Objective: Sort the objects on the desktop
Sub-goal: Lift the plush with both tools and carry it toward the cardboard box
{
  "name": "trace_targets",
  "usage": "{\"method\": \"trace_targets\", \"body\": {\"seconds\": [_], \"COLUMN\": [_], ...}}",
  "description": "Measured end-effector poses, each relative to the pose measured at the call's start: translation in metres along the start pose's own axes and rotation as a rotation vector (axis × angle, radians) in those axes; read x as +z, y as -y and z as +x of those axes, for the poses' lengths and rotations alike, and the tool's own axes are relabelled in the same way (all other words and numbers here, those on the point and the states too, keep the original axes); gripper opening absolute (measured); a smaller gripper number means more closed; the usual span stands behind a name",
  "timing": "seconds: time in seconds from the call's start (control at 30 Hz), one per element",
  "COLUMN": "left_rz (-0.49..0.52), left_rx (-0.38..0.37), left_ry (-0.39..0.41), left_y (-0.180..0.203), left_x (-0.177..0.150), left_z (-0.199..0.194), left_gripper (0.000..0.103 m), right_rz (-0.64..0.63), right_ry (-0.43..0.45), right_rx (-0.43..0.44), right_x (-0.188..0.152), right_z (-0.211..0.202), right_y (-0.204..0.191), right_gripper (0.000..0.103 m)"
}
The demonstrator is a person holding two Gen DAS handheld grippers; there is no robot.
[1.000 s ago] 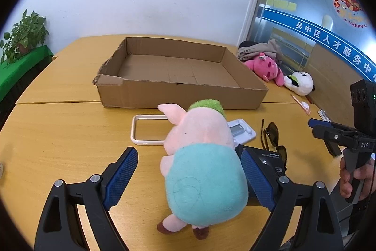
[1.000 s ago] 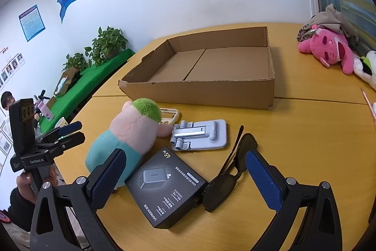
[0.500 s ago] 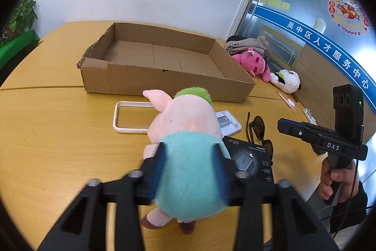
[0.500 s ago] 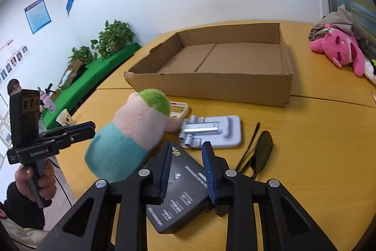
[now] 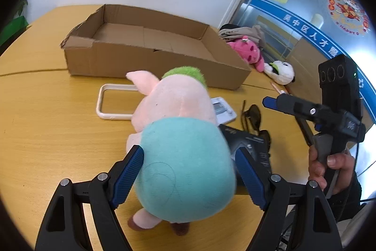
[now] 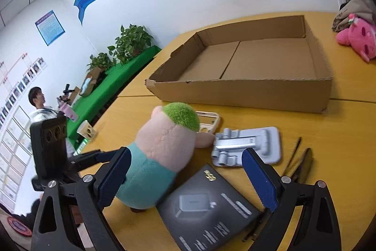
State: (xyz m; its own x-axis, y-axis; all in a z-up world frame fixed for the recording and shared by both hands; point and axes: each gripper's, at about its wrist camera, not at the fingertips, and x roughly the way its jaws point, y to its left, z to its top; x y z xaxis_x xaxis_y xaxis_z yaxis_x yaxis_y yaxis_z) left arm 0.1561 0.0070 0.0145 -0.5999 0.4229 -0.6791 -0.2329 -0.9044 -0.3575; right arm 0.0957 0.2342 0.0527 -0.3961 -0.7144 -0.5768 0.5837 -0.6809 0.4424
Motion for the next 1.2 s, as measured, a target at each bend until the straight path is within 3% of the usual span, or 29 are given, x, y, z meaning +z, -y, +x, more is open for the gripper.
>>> {"method": "trace_targets", "body": {"seconds": [0.23,0.5,0.6,0.83,1.2], "left_rz": [-0.008,-0.005,-0.014,0.010,0.047], "left_rx": [-0.030,-0.059,-0.061,-0.060,-0.069], "left_ry": [-0.012,-0.044,-0.047,-0.043,0.081], "left_y": [-0.008,-0.011,-0.013,-0.002,0.010], "left_x": [-0.004,-0.007,-0.007,-0.007,0.036], "left_z": [0.003,0.011,0.011,-0.001,-0.044], "left_gripper": [0.083,0.084,0.084,0.072,0.071], "right_rz": [0.030,0.059,0.043,0.033,-0.047], "right_ry": [-0.105,-0.199,-0.186,-0.135,-0.028], "right_rx": [0.118,0.066,0.054,0.049,0.058], "right_x": [0.007,-0.002,-0.003,0.001,0.048], "right_z": [0.064,0.121,0.124,0.108,0.070], "right_y": [-0.020,-0.021,-0.024,-0.034,-0.063], "right_gripper": [0.098,0.097,0.094,0.077,0.076]}}
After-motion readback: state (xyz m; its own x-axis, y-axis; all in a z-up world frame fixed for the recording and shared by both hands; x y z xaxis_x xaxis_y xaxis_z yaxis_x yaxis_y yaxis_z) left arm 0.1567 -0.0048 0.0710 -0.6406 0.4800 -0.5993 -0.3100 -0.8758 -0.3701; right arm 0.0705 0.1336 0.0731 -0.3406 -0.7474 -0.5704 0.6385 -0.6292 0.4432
